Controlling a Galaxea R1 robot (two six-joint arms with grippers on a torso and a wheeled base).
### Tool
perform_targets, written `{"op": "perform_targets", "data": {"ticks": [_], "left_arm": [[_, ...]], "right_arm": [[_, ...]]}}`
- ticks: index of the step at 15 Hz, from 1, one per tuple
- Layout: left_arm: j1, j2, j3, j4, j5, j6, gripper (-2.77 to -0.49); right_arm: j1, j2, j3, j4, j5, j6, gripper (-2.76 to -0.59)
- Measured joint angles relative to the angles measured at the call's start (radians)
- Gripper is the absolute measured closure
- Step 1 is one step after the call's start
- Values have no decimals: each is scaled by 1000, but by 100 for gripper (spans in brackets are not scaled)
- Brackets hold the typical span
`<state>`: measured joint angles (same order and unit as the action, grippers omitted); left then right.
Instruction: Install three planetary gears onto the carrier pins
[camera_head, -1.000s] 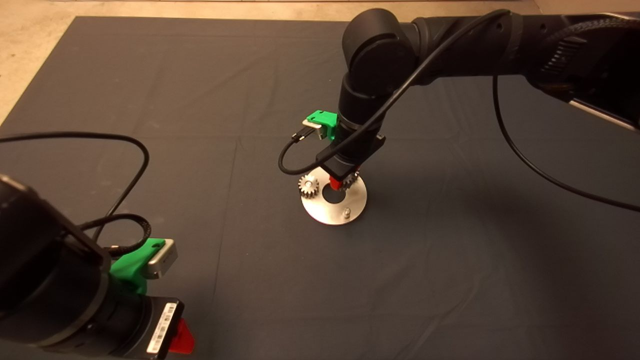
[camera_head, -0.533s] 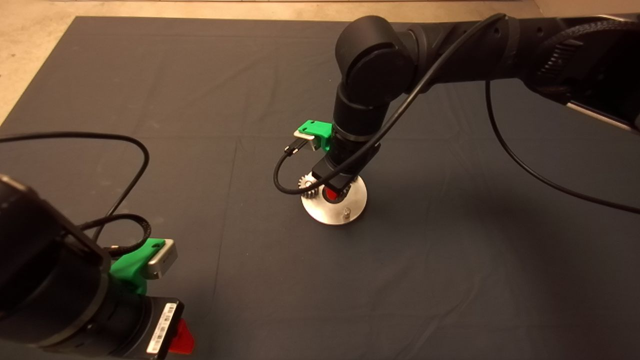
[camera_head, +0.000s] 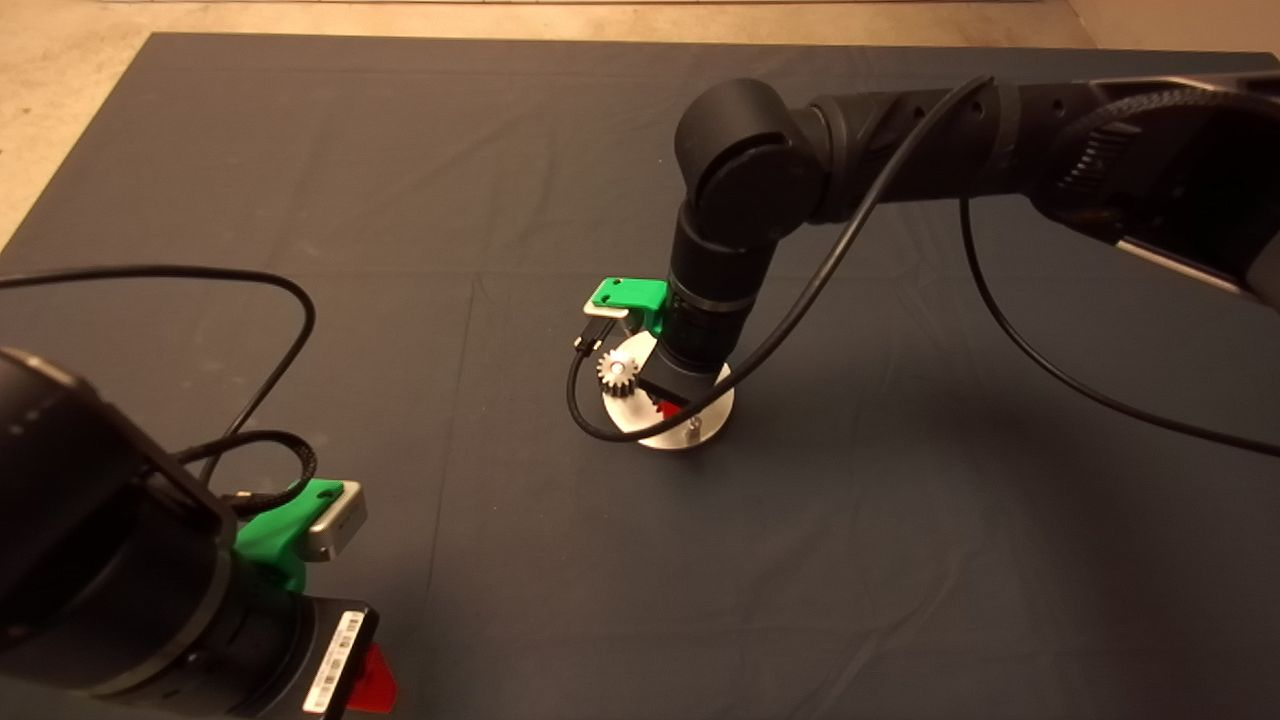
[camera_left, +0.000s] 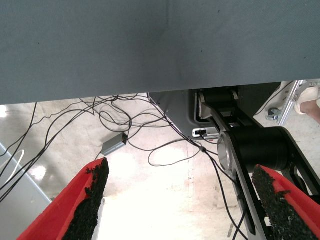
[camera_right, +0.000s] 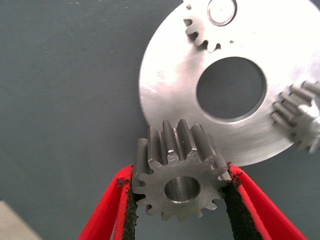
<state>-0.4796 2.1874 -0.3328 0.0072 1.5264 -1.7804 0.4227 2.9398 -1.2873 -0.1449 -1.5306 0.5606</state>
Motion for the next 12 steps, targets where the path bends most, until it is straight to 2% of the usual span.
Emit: {"op": "perform_targets", "data": {"ticks": [1,3,4,5,12], "left_arm": [[0,2,0,-1,0,0,-204],[0,1,0,-1,0,0,-204],[0,3,0,0,0,0,-204],[0,5,0,0,0,0,-204],[0,5,0,0,0,0,-204]], "right_arm": [[-5,-1,-5,-18,0,-25,-107],[-7,-2,-10,-33,1,-44,-107],[-10,-6,-19,-64,1,-82,-107],[-10,-9,-19,-72,0,-91,-107],[-11,-11,-11,-91,0,-122,-107]]}}
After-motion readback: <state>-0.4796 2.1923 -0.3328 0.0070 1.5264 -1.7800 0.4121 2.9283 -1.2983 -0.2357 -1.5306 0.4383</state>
